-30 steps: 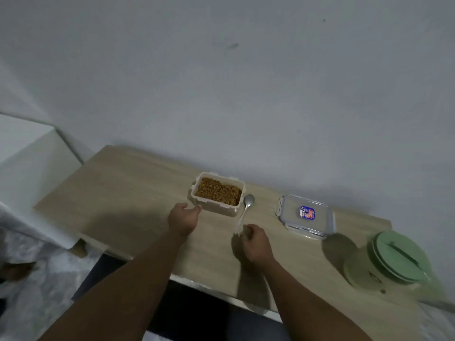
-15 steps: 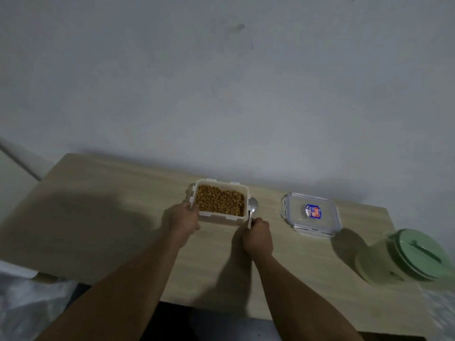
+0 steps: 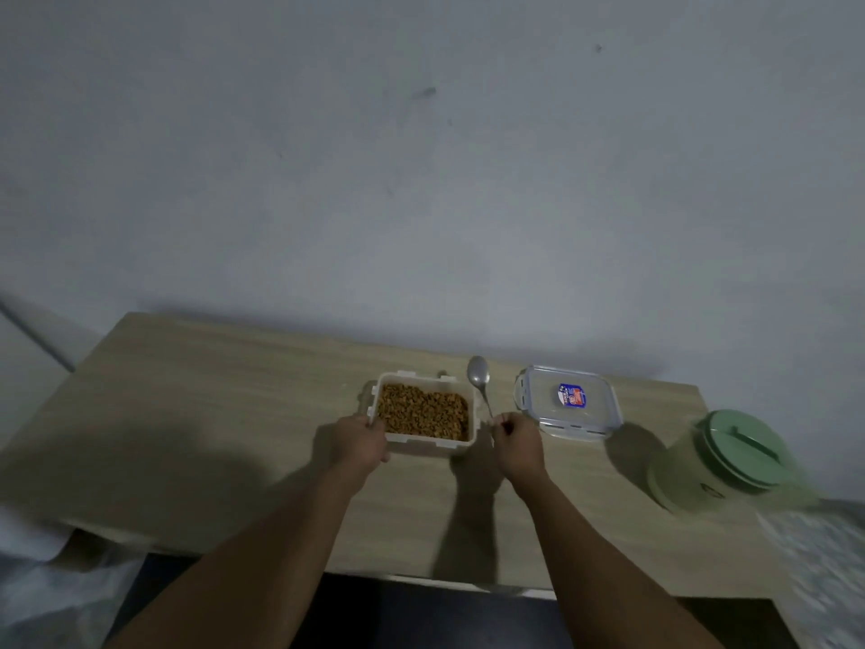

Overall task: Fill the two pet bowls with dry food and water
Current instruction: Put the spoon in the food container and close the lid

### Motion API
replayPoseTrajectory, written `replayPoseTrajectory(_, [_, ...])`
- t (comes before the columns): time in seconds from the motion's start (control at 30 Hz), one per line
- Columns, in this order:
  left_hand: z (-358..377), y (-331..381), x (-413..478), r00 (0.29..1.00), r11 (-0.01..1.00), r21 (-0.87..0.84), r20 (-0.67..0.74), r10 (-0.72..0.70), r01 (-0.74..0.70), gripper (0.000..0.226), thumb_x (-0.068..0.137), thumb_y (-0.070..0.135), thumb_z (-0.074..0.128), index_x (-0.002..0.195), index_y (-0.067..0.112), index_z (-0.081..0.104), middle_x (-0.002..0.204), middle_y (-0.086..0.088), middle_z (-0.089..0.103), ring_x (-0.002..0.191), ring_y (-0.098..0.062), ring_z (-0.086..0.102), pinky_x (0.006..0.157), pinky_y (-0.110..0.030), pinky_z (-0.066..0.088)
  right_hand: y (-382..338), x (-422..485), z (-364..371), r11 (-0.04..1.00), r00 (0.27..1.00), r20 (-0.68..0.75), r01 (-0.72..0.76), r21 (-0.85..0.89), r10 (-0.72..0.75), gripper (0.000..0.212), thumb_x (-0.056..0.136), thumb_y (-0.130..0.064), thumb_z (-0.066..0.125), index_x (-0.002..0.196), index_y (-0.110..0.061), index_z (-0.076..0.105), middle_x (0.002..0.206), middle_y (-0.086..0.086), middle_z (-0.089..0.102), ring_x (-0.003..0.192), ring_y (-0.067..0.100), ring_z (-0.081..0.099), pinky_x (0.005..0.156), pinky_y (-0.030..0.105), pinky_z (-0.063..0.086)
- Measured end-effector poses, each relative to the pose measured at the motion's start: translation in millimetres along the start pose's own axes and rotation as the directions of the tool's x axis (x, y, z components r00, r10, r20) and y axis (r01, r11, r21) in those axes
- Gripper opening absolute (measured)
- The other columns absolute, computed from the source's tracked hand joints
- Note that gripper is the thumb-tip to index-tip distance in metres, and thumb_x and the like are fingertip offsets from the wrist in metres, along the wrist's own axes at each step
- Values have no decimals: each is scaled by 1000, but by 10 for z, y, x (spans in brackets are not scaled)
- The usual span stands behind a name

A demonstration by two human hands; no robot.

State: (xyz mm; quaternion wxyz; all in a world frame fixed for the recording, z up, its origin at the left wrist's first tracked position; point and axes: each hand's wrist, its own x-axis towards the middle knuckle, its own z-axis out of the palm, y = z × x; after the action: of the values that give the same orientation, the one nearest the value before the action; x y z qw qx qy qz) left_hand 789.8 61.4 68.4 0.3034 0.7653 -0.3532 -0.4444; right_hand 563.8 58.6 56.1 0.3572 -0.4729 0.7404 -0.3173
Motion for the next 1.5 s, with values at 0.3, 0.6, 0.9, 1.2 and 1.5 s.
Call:
replayPoseTrajectory(0.3, [223, -250, -602, 995, 998, -68, 97, -12, 19, 26, 102, 12, 54, 81, 5, 66, 62, -11, 64, 49, -20, 58, 56, -30, 47, -224, -211, -187, 796, 902, 431, 286, -533, -36, 8, 87, -31, 66, 84, -33, 74, 105, 0, 67, 101, 24, 61, 95, 47, 48])
replayPoseTrajectory(0.6, [144, -237, -766, 988, 999, -32, 153, -3, 8, 18, 101, 11, 56, 95, 2, 71, 71, -11, 65, 51, -18, 59, 38, -19, 43, -127, -398, 2, 726, 975, 215, 193, -660, -63, 14, 87, -26, 56, 95, -24, 68, 95, -3, 64, 99, 24, 63, 92, 44, 32])
replayPoseTrajectory(0.9, [53, -271, -494, 995, 991, 125, 102, 24, -37, 41, 91, 67, 51, 86, 32, 71, 76, -5, 74, 69, -24, 72, 61, -37, 61, -88, -136, -284, 930, 992, -77, 65, -363, -100, 26, 89, -43, 59, 95, -21, 71, 96, 0, 72, 96, 24, 65, 94, 41, 47])
replayPoseTrajectory(1.2, [334, -377, -402, 984, 994, -64, 147, 99, -90, 32, 103, 32, 54, 93, 8, 73, 66, -18, 72, 51, -25, 68, 56, -40, 63, 526, 387, -951, 858, 812, -291, -439, 267, 506, 48, 94, -25, 62, 126, 11, 57, 128, 28, 62, 119, 43, 59, 98, 44, 48])
replayPoseTrajectory(1.5, [491, -310, -352, 944, 897, 294, 83, 319, -329, 38, 105, 16, 46, 71, 5, 60, 58, -6, 59, 56, -28, 65, 59, -46, 52, 575, 658, -1210, 749, 794, -98, -515, 417, 600, 42, 95, -18, 60, 130, 6, 55, 131, 25, 60, 120, 41, 59, 93, 45, 50])
